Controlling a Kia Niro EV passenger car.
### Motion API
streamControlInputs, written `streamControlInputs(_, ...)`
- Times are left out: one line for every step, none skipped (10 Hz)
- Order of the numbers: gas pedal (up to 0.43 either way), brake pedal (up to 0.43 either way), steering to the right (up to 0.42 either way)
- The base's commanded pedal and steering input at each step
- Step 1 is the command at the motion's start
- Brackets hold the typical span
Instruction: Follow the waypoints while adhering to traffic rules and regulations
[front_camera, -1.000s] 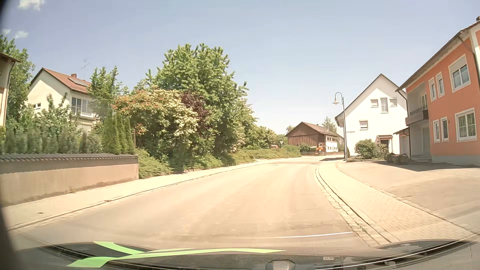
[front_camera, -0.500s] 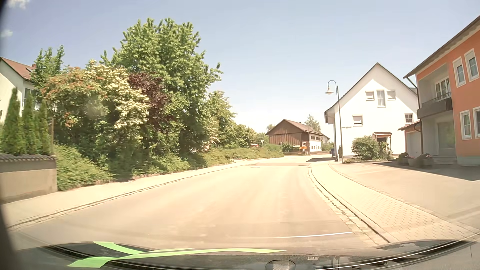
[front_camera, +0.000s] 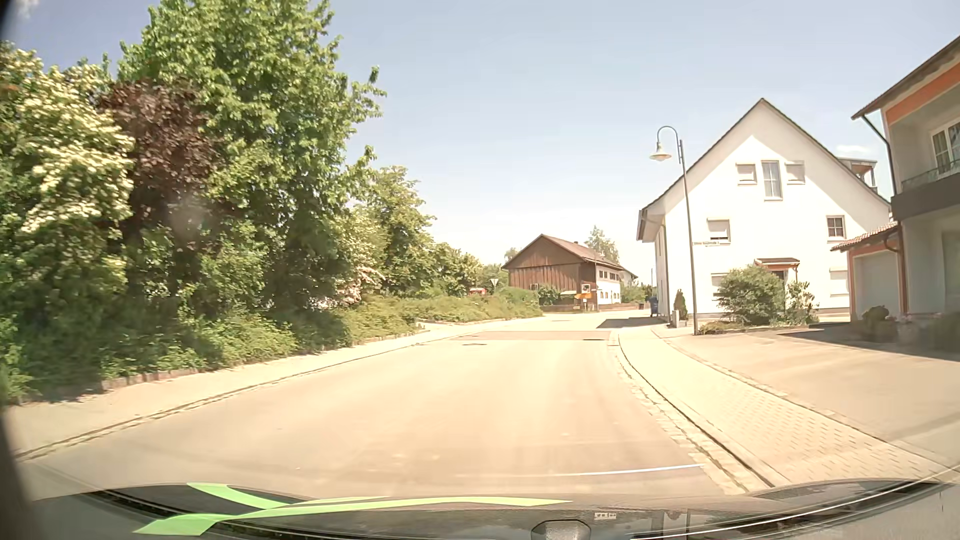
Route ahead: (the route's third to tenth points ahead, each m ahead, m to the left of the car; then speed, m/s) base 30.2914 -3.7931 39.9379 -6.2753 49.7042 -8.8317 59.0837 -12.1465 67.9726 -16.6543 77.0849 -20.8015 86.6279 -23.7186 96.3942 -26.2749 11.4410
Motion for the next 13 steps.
streamControlInputs(0.22,0.0,0.031)
streamControlInputs(0.22,0.0,0.031)
streamControlInputs(0.22,0.0,0.031)
streamControlInputs(0.22,0.0,0.03)
streamControlInputs(0.22,0.0,0.029)
streamControlInputs(0.22,0.0,0.029)
streamControlInputs(0.22,0.0,0.029)
streamControlInputs(0.22,0.0,0.028)
streamControlInputs(0.228,0.0,0.028)
streamControlInputs(0.228,0.0,0.028)
streamControlInputs(0.228,0.0,0.027)
streamControlInputs(0.24,0.0,0.026)
streamControlInputs(0.24,0.0,0.026)
